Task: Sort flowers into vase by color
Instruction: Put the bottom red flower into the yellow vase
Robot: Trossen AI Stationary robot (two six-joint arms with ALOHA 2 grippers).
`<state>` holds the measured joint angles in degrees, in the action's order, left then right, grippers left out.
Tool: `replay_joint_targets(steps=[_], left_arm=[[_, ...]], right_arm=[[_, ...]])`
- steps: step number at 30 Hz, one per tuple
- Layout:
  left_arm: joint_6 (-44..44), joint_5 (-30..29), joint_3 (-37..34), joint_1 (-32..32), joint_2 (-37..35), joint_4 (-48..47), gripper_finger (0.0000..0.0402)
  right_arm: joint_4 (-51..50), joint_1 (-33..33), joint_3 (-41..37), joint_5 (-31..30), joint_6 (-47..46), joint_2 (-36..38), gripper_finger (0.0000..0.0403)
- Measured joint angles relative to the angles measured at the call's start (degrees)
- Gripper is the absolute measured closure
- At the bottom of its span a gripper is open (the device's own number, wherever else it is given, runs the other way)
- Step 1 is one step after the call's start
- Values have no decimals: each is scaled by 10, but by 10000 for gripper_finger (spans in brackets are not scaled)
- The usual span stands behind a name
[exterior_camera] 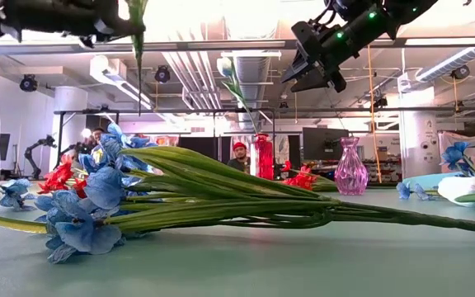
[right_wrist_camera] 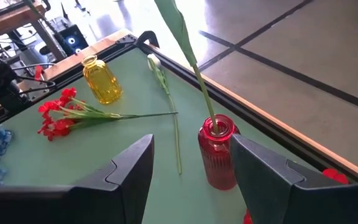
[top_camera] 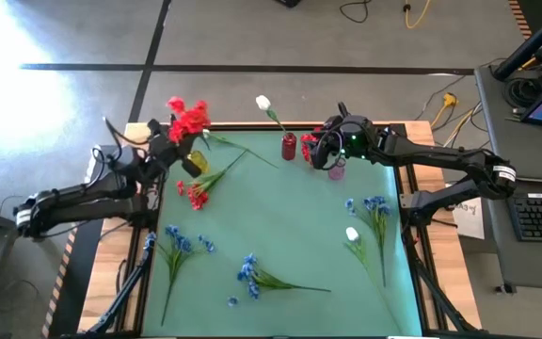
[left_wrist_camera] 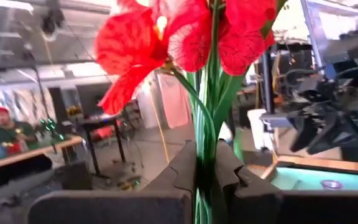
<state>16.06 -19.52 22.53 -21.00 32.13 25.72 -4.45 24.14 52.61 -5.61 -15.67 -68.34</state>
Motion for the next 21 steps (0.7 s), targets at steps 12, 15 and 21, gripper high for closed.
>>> replay_joint_targets(steps=[12,15,21], left_arm=[[-27,-169,-50,-10,-62,-27,401],[-21,-217,-51,-11,-58,-51,401],[-43,-230,-51,-13,-43,-72,401]], right_arm=[[0,0,-8,-5,-10,0,199],[0,0,-8,-5,-10,0,199],[1,0,-8,-5,-10,0,199]])
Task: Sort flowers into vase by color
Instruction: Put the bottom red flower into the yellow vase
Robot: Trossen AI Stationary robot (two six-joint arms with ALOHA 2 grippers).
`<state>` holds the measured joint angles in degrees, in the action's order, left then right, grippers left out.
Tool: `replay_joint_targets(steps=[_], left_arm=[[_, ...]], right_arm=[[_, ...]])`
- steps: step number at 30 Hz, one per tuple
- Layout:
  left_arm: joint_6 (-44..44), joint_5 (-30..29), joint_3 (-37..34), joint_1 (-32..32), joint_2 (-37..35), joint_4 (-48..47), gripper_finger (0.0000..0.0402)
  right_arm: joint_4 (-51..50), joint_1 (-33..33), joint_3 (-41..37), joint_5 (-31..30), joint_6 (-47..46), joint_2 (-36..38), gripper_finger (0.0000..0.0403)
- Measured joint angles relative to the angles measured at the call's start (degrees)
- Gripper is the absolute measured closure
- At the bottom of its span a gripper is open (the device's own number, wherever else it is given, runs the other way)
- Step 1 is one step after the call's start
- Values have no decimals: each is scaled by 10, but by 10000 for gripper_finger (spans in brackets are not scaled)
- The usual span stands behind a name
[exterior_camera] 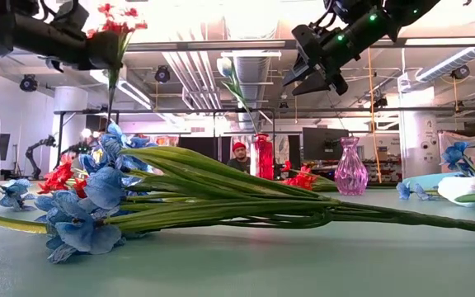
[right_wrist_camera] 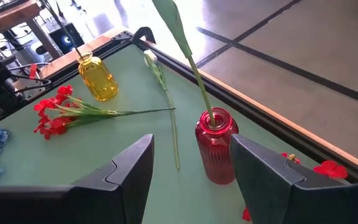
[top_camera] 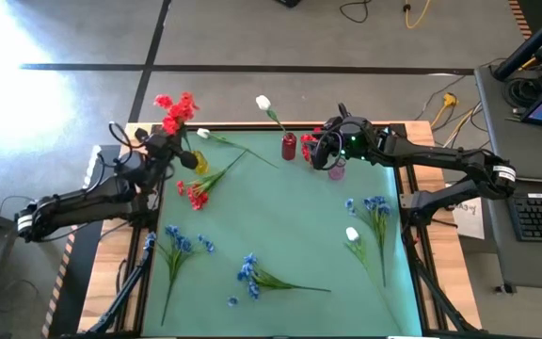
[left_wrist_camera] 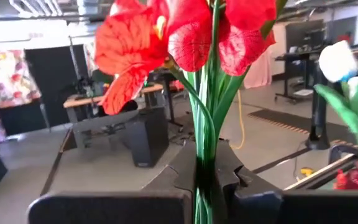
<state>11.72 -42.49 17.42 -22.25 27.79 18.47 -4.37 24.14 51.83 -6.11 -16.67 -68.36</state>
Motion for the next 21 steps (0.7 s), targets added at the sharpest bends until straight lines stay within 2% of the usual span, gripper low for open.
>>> replay_joint_targets(steps=[9,13,21], left_arm=[[-60,-6,-3,-13,35,-1,401],[-106,-30,-3,-13,45,-5,401],[-199,-36,-3,-13,41,-76,396]], right_arm=[[4,0,0,0,-3,0,199],[4,0,0,0,-3,0,199],[4,0,0,0,-3,0,199]])
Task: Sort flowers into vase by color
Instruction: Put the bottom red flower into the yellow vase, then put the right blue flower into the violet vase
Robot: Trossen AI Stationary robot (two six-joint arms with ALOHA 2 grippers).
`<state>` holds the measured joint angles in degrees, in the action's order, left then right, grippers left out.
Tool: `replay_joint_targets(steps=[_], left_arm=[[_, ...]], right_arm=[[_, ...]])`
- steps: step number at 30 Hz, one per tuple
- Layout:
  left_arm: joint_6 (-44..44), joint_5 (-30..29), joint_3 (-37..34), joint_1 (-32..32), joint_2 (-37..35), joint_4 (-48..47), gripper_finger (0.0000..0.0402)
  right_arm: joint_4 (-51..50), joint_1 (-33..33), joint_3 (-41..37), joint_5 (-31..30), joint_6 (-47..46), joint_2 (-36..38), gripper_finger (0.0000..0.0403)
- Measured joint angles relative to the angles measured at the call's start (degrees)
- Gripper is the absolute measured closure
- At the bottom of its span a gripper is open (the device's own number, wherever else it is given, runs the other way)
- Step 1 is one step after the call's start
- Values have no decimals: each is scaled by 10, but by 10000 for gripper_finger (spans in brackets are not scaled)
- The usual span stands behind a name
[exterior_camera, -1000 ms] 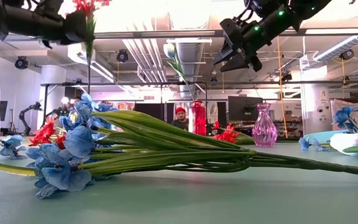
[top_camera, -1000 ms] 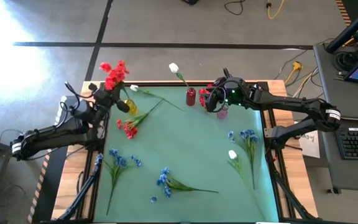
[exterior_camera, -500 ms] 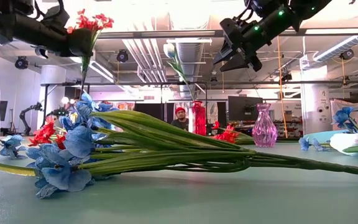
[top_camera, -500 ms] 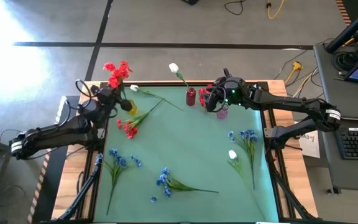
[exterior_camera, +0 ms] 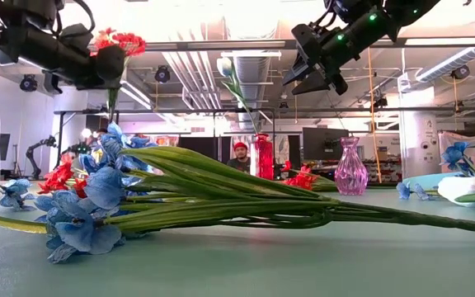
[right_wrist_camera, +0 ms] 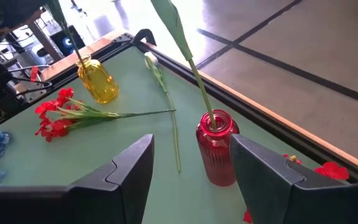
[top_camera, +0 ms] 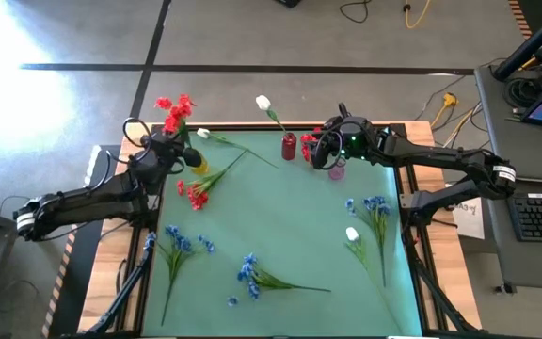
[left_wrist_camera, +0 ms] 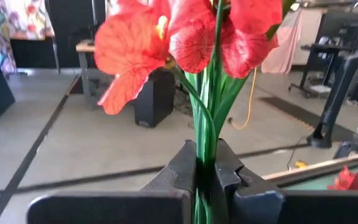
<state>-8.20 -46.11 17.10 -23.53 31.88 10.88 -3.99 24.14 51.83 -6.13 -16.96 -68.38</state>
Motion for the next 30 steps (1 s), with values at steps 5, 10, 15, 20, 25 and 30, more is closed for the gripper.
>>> replay_joint_targets(steps=[5,10,15,20,25,30], left_arm=[[-52,3,0,1,-12,-66,358],[-74,37,0,1,-27,-95,295],[-75,51,1,1,-43,-148,223],[-97,52,52,1,-58,-293,159],[-153,101,134,1,-57,-450,117],[-201,196,194,1,-54,-544,107]], right_arm=[[0,0,0,0,1,0,199],[0,0,0,0,0,0,199],[0,0,0,0,-10,0,199],[-5,0,0,4,-20,0,199],[-27,0,0,6,-34,0,199],[-81,-4,10,42,-63,0,199]])
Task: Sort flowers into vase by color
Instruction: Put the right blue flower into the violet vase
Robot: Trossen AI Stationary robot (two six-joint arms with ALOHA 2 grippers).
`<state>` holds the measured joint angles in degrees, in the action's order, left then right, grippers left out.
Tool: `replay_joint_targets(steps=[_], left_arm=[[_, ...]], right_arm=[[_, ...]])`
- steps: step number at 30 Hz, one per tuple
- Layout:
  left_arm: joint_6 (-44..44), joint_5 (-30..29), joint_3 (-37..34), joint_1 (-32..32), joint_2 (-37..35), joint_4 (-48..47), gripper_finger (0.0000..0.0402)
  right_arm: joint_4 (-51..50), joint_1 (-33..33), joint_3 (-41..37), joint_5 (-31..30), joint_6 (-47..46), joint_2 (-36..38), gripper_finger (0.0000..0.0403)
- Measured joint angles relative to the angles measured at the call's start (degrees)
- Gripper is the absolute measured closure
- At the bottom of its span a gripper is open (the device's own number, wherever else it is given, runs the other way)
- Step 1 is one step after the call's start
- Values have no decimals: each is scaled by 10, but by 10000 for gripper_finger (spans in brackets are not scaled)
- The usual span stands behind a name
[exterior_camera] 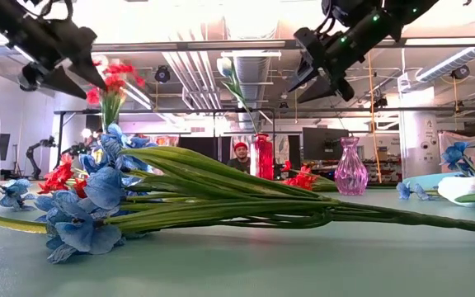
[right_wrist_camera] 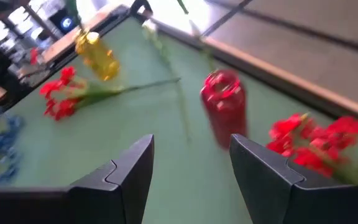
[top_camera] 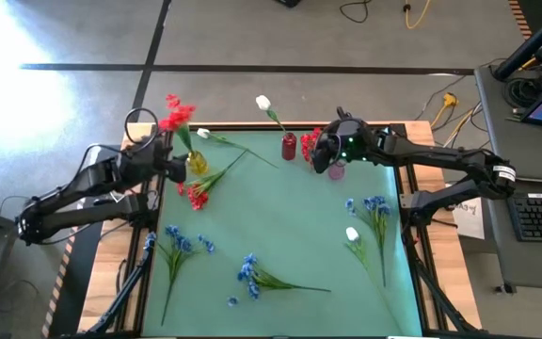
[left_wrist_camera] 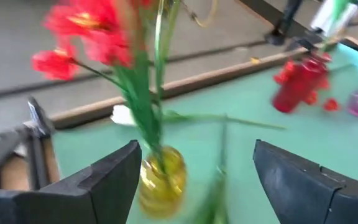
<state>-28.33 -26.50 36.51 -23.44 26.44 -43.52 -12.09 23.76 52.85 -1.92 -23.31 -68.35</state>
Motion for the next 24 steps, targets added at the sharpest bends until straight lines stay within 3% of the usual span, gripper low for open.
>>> replay_joint_targets(steps=[7,11,20,24], left_arm=[[-23,72,14,0,-4,-36,114],[-51,127,33,0,-3,-103,116],[-89,181,91,2,-18,-237,116],[-93,237,87,3,-43,-193,116]], right_arm=[[-137,-23,67,39,-39,1,199],[-256,-44,118,39,-69,1,199],[-455,-109,178,39,-168,1,199],[-502,-135,177,58,-209,1,199]])
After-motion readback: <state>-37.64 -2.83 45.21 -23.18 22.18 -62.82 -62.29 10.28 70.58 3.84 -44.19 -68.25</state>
